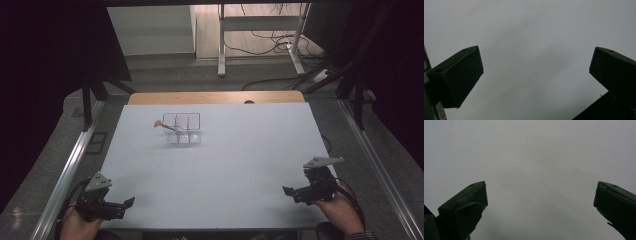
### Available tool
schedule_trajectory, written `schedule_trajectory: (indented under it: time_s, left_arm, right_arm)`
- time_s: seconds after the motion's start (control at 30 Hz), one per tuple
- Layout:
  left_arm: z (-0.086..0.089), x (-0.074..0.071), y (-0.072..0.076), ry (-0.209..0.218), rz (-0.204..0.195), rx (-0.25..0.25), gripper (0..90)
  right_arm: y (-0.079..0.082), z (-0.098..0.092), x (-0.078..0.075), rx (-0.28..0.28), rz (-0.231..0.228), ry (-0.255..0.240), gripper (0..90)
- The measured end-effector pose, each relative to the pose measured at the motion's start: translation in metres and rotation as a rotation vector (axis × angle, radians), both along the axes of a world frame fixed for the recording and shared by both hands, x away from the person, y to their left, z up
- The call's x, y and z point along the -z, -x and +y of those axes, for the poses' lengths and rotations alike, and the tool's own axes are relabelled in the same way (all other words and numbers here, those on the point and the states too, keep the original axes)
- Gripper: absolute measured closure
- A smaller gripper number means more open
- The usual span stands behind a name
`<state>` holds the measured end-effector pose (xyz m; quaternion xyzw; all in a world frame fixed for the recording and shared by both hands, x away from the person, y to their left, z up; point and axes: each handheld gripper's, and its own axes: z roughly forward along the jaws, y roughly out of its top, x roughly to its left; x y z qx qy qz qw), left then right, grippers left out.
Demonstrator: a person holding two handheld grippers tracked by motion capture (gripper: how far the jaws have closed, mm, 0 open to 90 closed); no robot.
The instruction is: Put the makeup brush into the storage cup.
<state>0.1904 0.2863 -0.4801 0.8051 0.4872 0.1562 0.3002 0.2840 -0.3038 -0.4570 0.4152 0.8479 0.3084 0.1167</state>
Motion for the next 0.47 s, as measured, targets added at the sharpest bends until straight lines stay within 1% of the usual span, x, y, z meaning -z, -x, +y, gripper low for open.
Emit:
schedule_trajectory:
  time_s: [0.27,0.47]
  left_arm:
    - [0.0050,0.0018,0.0074,0.006,0.011,-0.010,0.0]
    - [0.0034,0.0012,0.0065,0.005,0.009,-0.004,0.0]
  right_arm:
    - [0.0002,0.0006,0.0000,0.001,0.001,0.005,0.0]
    - [-0.0003,0.0008,0.0010,-0.004,0.002,0.012,0.0]
